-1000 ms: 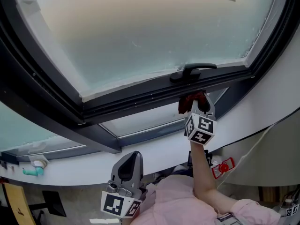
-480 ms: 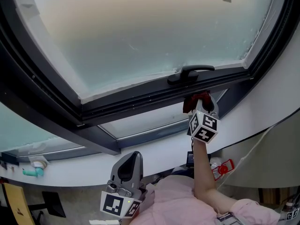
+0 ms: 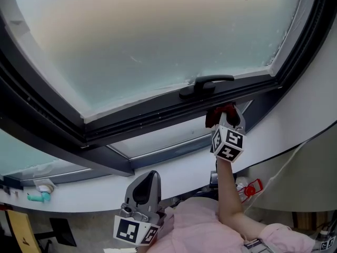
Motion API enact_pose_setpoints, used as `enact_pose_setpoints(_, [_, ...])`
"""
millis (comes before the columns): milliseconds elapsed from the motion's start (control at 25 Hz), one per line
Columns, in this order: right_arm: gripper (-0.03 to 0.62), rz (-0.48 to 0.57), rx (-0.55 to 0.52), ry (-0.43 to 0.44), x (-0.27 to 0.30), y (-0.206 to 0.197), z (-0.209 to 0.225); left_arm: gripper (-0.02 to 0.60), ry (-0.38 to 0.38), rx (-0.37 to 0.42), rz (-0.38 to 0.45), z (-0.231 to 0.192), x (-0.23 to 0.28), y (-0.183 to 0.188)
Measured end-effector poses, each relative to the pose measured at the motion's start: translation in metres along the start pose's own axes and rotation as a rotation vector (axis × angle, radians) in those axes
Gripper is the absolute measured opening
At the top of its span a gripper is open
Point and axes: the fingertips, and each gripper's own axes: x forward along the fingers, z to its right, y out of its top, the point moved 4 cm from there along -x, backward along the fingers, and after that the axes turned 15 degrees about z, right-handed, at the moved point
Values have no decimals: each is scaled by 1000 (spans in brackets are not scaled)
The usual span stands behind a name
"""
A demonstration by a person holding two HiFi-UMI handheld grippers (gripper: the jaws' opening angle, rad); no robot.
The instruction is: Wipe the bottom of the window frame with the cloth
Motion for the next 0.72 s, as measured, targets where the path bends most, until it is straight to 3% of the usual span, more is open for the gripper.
enact_pose_setpoints(720, [57,-10,-9,7,6,0,17,2,18,19,0,13,8,-2])
